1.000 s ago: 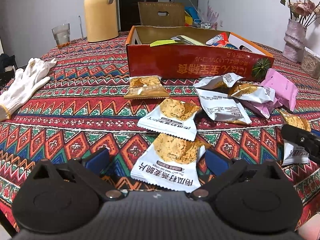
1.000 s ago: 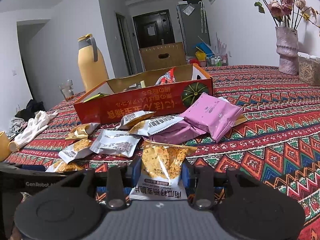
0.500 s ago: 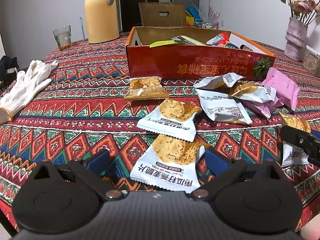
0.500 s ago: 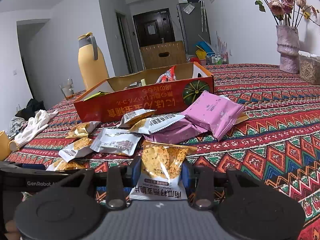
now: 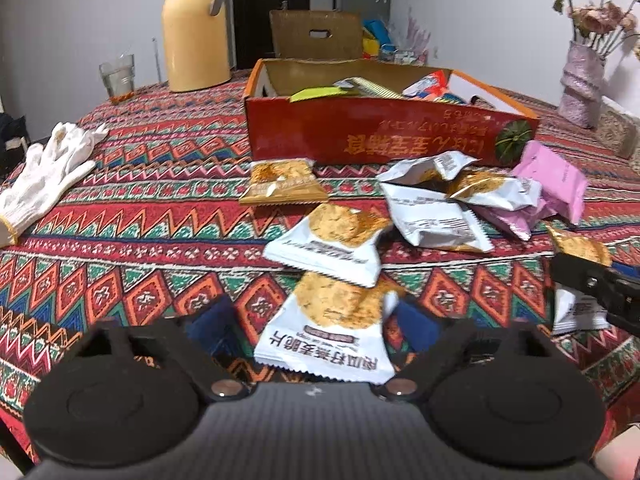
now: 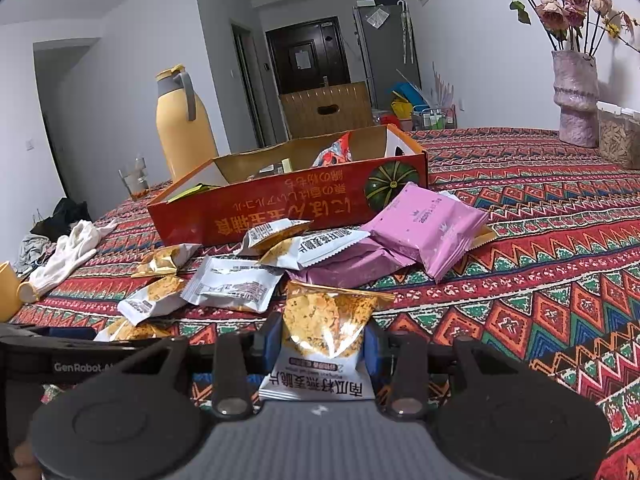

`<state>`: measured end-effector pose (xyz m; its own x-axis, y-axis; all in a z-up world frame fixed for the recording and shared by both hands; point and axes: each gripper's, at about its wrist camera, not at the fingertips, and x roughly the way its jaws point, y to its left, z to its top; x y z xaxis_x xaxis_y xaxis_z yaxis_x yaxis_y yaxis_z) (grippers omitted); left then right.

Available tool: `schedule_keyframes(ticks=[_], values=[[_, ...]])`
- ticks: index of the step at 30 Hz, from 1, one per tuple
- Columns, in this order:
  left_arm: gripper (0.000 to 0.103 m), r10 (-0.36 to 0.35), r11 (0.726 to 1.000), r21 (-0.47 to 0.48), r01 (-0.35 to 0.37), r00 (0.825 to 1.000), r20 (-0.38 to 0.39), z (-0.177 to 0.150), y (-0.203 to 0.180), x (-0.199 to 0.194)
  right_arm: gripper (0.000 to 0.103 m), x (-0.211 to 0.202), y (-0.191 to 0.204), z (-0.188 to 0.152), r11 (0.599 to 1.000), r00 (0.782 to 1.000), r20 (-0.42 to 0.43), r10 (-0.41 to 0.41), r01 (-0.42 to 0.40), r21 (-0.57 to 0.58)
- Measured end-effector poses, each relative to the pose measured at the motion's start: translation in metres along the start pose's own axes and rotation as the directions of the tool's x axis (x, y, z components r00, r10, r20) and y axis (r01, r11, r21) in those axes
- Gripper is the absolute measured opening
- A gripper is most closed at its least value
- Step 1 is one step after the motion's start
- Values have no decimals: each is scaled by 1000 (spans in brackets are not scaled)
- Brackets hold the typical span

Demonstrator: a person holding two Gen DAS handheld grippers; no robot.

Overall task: Organize snacks
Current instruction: 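Grasp another white oat cracker packet with the left gripper while the right gripper holds its packet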

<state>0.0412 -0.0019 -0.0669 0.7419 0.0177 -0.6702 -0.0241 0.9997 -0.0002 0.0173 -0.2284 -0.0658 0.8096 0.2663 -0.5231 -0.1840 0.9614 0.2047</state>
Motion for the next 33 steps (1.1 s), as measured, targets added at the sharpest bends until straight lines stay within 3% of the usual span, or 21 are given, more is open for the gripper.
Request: schedule_keyframes(ticks=[2, 4, 7, 24, 33], values=[[64, -19, 1000, 8, 18, 1000, 9, 0, -1, -3, 40, 0, 0, 0, 1000, 1000, 0, 1, -1, -1], [56, -37, 999, 14, 37, 999, 14, -1, -2, -5, 40, -1, 1, 0, 1000, 1000, 2, 2, -2, -2], [54, -60, 998, 13, 60, 998, 18, -1, -2, -8, 40, -1, 1, 0, 1000, 1000, 3, 3, -3, -2], [51, -73, 997, 38, 72, 997, 28, -4, -6, -20, 40, -11, 3, 2, 1000, 1000, 19, 5, -5, -3], [62, -64, 997, 47, 65, 998, -20, -5, -9, -11, 40, -12, 3, 2, 1000, 1000, 20, 6, -5, -3]])
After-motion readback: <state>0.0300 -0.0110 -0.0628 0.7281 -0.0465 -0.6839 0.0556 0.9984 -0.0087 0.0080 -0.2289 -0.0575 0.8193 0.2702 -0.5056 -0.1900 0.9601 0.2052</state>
